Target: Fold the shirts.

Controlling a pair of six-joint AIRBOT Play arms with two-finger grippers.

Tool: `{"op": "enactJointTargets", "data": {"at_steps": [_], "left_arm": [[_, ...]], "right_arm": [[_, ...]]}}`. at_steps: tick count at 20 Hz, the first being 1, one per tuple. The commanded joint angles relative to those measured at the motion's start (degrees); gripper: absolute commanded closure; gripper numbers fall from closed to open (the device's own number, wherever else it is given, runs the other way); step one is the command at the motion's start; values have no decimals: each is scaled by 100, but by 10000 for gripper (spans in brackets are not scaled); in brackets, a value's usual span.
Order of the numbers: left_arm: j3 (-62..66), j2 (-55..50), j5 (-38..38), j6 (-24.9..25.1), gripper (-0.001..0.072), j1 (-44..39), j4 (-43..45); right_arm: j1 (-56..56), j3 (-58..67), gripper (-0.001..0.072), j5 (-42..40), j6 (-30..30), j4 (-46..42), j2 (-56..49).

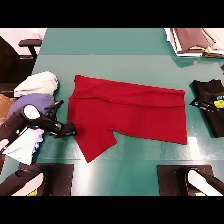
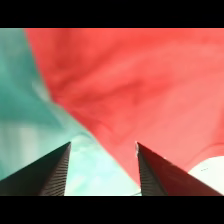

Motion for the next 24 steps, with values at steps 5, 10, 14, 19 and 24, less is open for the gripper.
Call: {"op": "enactJointTargets", "data": {"at_steps": [5, 10, 14, 19, 24], "left_arm": [[-439, 118, 986, 358, 525, 0, -1040], [-188, 192, 579, 671, 683, 0, -955], [7, 323, 422, 691, 683, 0, -636], [7, 326, 310, 691, 682, 0, -586], [22, 334, 46, 691, 683, 0, -485]], "right_arm": [[-2, -94, 314, 22, -7, 291, 140], [-717, -826, 314, 509, -9, -216, 142], [-1926, -2116, 155, 369, -7, -706, 79], [-2017, -2911, 248, -208, -74, 37, -520], [-1093, -2651, 549, -579, -90, 87, -730]]}}
